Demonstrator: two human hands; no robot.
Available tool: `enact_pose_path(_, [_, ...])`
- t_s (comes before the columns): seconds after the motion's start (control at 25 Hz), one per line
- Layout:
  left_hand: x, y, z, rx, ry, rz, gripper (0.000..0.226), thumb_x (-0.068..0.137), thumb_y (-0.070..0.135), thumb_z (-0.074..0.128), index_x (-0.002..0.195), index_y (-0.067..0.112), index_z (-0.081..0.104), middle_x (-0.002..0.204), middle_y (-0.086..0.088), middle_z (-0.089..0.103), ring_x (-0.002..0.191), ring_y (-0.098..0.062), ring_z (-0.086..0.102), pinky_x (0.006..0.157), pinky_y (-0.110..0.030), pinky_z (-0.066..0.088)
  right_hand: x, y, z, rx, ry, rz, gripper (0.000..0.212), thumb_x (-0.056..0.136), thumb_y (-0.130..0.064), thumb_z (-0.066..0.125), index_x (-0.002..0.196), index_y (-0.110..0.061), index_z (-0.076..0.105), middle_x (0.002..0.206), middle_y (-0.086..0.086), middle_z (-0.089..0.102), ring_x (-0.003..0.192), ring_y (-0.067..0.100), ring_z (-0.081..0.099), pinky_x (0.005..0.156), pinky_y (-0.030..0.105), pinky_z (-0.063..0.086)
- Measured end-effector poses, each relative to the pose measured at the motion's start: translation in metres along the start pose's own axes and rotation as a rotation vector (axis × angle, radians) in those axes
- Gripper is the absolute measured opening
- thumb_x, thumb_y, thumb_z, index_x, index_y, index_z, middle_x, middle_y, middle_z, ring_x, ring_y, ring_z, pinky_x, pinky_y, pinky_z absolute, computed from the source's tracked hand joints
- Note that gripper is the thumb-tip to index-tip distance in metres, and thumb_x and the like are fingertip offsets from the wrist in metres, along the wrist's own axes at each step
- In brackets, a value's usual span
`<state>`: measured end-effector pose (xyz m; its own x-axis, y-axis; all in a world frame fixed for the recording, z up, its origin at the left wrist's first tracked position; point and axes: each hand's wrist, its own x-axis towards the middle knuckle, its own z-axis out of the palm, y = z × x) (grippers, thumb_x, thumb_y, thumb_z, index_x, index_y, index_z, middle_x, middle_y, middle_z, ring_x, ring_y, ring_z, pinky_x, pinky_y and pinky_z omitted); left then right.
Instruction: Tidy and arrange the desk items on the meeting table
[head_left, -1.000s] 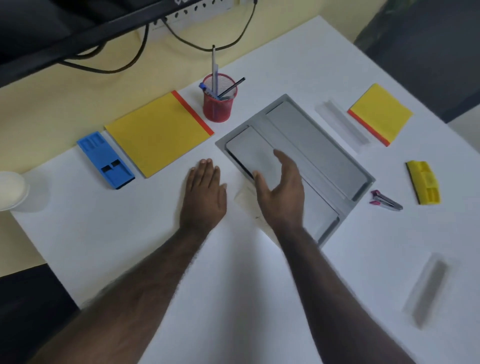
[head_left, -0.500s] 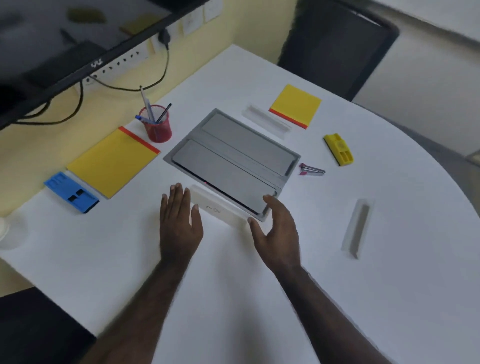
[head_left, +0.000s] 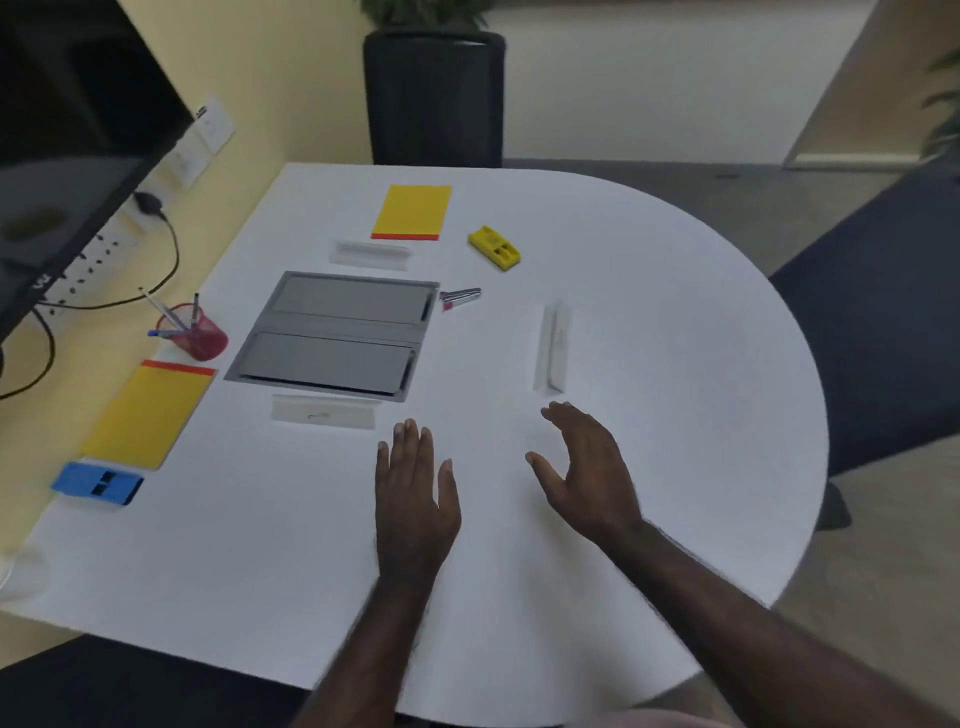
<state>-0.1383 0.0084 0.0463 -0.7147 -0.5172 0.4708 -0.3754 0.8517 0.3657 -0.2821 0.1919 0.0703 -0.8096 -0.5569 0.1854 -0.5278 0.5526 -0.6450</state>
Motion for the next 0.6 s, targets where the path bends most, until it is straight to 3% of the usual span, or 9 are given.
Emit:
enact_pose_path(0.24, [-0.048, 0.097, 0.004, 0.036, -0.217, 0.056, 0.073, 0.102, 0.043, 0.058, 0.158, 0.000, 0.038, 0.169, -0.016, 0.031, 0.161, -0.028, 0.020, 0.129, -0.054, 0.023, -0.068, 0.059, -0.070, -0.058, 0.043, 0.033, 0.065, 0.094, -0.043, 0.079, 0.148, -0.012, 0.059, 0.155, 0.005, 0.058, 0.149, 0.025, 0.051, 0.123, 0.049, 0.040])
enact_pose_path(0.6, [-0.081, 0.189, 0.015, 0.059, -0.416, 0.304, 0.082, 0.102, 0.061, 0.045, 0.161, 0.006, 0.033, 0.171, -0.013, 0.026, 0.161, -0.030, 0.020, 0.127, -0.057, 0.027, -0.158, 0.103, -0.139, -0.141, 0.185, 0.280, 0.082, 0.094, -0.059, 0.072, 0.160, -0.019, 0.044, 0.164, 0.001, 0.048, 0.153, 0.022, 0.044, 0.127, 0.041, 0.030])
